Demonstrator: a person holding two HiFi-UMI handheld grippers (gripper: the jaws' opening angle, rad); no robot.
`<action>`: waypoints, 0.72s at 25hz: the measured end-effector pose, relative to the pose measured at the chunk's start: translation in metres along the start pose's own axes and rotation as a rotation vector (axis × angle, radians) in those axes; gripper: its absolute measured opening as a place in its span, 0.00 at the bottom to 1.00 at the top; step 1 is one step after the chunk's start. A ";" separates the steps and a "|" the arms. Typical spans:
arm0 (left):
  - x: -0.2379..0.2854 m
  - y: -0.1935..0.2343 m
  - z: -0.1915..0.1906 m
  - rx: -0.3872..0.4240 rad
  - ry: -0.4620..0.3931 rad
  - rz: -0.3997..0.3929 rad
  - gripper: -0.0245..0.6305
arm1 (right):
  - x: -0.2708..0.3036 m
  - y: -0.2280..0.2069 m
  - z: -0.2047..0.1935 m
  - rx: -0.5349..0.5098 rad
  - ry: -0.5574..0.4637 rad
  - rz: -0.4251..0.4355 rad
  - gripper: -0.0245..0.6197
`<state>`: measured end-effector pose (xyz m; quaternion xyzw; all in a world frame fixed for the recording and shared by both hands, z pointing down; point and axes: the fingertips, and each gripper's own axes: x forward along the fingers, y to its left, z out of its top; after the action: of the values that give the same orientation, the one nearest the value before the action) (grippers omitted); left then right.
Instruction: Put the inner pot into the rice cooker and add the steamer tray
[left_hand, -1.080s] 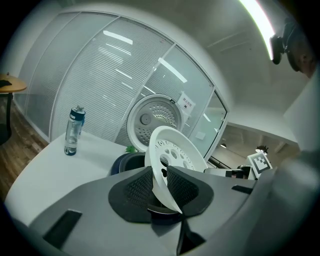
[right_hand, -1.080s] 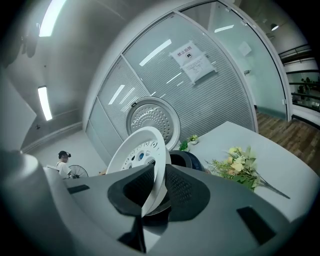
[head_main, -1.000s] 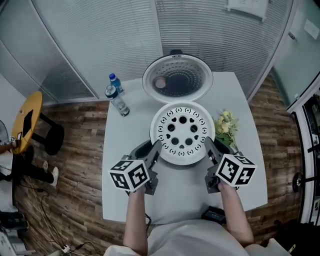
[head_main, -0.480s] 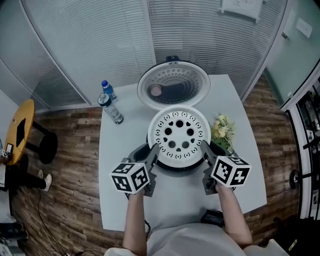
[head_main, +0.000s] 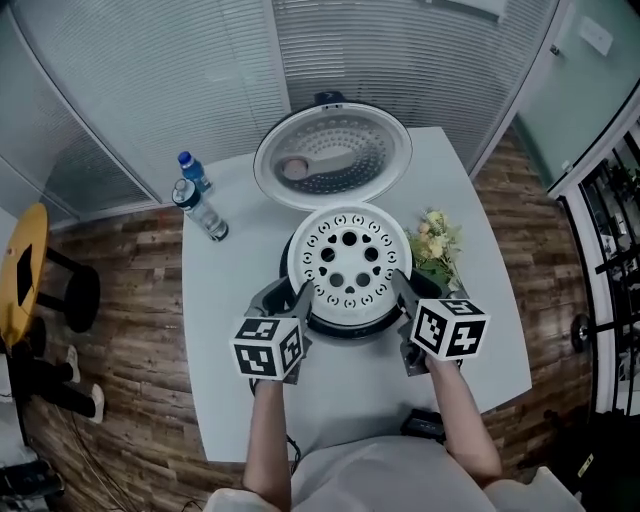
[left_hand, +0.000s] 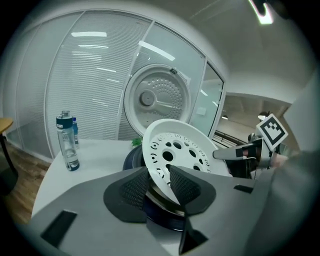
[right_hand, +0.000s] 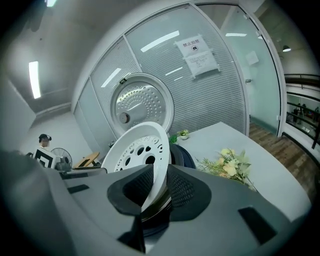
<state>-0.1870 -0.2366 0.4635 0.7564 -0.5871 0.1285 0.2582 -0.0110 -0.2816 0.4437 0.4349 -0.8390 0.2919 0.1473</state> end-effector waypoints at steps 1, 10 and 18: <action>0.002 0.001 -0.002 0.022 0.011 0.007 0.24 | 0.002 -0.001 -0.001 -0.015 0.002 -0.010 0.17; 0.004 -0.003 -0.007 0.081 0.036 -0.013 0.27 | 0.008 -0.005 -0.011 -0.158 0.034 -0.105 0.21; 0.003 -0.002 -0.005 0.063 0.007 -0.039 0.37 | 0.006 0.003 -0.011 -0.235 -0.005 -0.163 0.31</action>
<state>-0.1835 -0.2359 0.4691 0.7750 -0.5669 0.1448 0.2387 -0.0170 -0.2775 0.4547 0.4819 -0.8298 0.1777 0.2182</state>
